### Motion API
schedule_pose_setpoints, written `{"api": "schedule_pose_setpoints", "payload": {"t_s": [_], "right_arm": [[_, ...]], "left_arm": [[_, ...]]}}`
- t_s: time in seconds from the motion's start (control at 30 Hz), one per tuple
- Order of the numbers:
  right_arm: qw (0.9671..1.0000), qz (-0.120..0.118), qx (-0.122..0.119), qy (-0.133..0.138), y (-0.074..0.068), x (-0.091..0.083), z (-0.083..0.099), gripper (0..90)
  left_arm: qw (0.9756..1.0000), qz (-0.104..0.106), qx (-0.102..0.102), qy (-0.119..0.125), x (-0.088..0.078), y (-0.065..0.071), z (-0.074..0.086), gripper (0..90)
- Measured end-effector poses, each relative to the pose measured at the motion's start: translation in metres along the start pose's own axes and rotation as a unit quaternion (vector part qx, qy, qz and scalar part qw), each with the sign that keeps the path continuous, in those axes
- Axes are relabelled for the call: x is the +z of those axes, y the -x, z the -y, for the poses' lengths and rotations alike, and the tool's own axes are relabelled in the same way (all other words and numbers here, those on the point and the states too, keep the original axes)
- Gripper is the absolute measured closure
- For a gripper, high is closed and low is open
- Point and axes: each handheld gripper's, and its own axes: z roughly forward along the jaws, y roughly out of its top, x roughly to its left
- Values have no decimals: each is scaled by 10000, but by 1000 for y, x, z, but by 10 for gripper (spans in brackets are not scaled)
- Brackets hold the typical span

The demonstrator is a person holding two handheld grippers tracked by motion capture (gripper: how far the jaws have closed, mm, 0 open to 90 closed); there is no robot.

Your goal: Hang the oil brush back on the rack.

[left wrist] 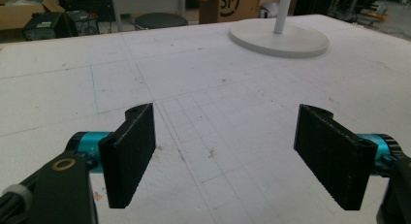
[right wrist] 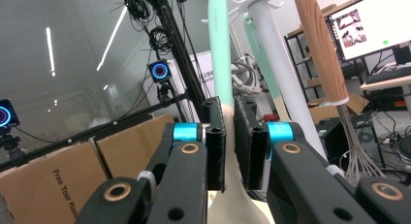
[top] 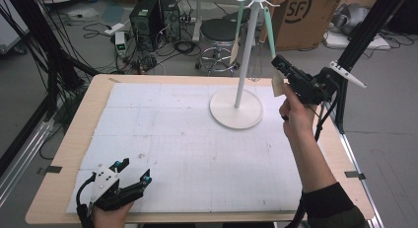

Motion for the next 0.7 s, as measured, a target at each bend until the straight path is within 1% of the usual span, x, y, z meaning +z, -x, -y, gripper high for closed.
{"api": "schedule_pose_setpoints", "payload": {"t_s": [0.07, 0.3, 0.33, 0.4, 0.53, 0.7], "right_arm": [[10000, -6, -7, -47, 0, 2, 1, 836], [9999, 94, -47, -15, -1, 5, -3, 836], [10000, 75, -59, -10, 0, 5, -3, 836], [9999, 142, -53, -16, 0, 5, -4, 837], [9999, 154, -37, -63, 0, 7, -3, 836], [9996, 249, -16, -124, 2, 10, -1, 836]], "left_arm": [[10000, -3, -3, 5, 0, 0, 0, 236], [10000, 2, 2, 12, -1, -1, 0, 236], [10000, 0, -1, 14, -1, -1, 0, 236], [10000, -7, -6, 27, -2, -1, 0, 236], [10000, -8, -7, 26, -2, -1, 0, 236], [10000, -8, -9, 32, -2, -1, 0, 236]]}}
